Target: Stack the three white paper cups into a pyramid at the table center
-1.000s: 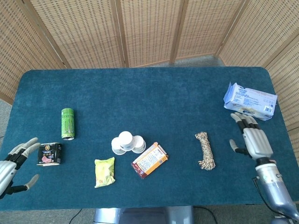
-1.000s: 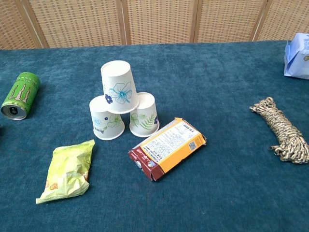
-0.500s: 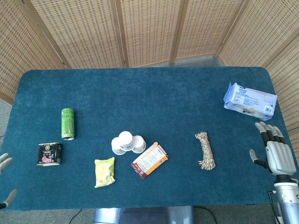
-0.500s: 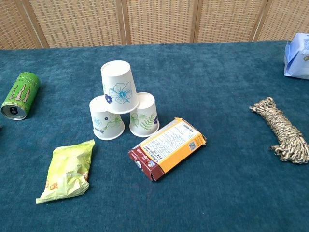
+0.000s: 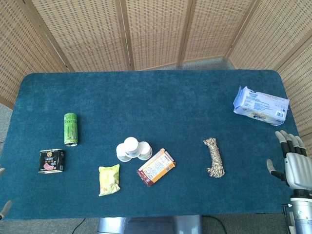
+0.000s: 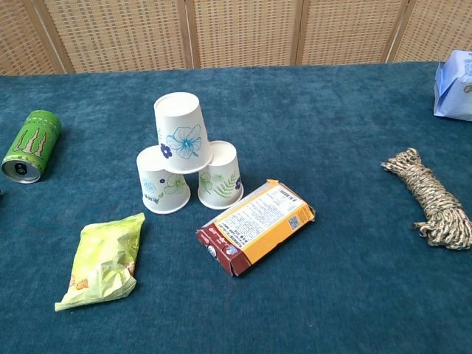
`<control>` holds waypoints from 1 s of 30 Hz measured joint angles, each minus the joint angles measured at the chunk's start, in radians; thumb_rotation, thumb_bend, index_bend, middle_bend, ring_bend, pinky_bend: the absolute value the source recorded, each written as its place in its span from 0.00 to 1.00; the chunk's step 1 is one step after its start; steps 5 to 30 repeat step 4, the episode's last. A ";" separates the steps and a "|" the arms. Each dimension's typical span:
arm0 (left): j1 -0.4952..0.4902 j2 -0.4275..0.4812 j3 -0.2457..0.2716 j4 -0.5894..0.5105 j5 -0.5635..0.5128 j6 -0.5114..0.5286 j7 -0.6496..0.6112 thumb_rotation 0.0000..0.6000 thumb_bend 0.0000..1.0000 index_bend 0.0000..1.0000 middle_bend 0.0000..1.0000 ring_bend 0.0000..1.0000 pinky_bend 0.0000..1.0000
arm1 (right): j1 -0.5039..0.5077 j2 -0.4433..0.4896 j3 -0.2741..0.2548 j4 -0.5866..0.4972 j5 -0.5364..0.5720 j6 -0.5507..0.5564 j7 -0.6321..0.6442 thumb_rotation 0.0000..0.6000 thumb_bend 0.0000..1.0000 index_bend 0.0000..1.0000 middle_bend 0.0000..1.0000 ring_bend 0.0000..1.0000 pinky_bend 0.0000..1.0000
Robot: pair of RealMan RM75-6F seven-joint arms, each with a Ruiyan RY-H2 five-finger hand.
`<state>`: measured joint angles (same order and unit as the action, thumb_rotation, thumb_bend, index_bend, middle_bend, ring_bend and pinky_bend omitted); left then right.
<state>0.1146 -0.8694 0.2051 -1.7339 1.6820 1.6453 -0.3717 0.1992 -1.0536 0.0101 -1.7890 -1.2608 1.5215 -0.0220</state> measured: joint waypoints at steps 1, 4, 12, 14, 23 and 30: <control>-0.001 0.000 -0.002 -0.002 -0.001 -0.005 0.000 1.00 0.44 0.00 0.00 0.00 0.00 | -0.003 0.000 0.003 0.002 -0.001 -0.004 0.000 1.00 0.43 0.00 0.00 0.00 0.00; -0.005 -0.001 -0.007 -0.007 -0.001 -0.014 0.005 1.00 0.44 0.00 0.00 0.00 0.00 | -0.010 0.000 0.014 0.005 -0.001 -0.012 -0.001 1.00 0.43 0.00 0.00 0.00 0.00; -0.005 -0.001 -0.007 -0.007 -0.001 -0.014 0.005 1.00 0.44 0.00 0.00 0.00 0.00 | -0.010 0.000 0.014 0.005 -0.001 -0.012 -0.001 1.00 0.43 0.00 0.00 0.00 0.00; -0.005 -0.001 -0.007 -0.007 -0.001 -0.014 0.005 1.00 0.44 0.00 0.00 0.00 0.00 | -0.010 0.000 0.014 0.005 -0.001 -0.012 -0.001 1.00 0.43 0.00 0.00 0.00 0.00; -0.005 -0.001 -0.007 -0.007 -0.001 -0.014 0.005 1.00 0.44 0.00 0.00 0.00 0.00 | -0.010 0.000 0.014 0.005 -0.001 -0.012 -0.001 1.00 0.43 0.00 0.00 0.00 0.00; -0.005 -0.001 -0.007 -0.007 -0.001 -0.014 0.005 1.00 0.44 0.00 0.00 0.00 0.00 | -0.010 0.000 0.014 0.005 -0.001 -0.012 -0.001 1.00 0.43 0.00 0.00 0.00 0.00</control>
